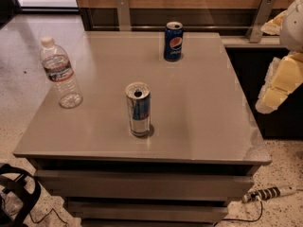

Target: Pick pepsi can

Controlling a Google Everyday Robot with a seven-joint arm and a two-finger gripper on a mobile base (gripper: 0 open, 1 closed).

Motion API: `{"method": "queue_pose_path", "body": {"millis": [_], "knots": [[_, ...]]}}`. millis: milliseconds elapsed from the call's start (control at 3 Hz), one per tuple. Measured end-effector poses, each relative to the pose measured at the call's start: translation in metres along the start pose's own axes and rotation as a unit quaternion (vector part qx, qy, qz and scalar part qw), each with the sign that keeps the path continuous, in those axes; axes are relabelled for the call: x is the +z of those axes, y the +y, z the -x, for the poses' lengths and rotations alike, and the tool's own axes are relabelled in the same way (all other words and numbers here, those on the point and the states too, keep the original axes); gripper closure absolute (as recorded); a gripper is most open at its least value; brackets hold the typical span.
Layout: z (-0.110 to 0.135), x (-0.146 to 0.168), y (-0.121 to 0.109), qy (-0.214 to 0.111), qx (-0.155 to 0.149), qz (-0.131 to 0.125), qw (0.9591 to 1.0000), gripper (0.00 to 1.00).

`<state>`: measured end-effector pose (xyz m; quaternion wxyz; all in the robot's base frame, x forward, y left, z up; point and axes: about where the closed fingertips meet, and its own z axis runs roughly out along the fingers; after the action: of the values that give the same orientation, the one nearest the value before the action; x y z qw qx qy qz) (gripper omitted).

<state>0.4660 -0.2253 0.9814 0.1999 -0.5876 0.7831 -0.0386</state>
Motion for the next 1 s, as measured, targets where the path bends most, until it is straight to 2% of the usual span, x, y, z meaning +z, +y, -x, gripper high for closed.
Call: {"method": "queue_pose_path", "body": {"millis": [333, 667, 1000], "knots": [[-0.009, 0.016, -0.027, -0.035, 0.030, -0.022, 0.9987, 0.00], [-0.016, 0.028, -0.059, -0.077, 0.070, -0.066, 0.9924, 0.00], [-0.022, 0.040, -0.097, -0.109, 0.107, -0.098, 0.9834, 0.00]]}}
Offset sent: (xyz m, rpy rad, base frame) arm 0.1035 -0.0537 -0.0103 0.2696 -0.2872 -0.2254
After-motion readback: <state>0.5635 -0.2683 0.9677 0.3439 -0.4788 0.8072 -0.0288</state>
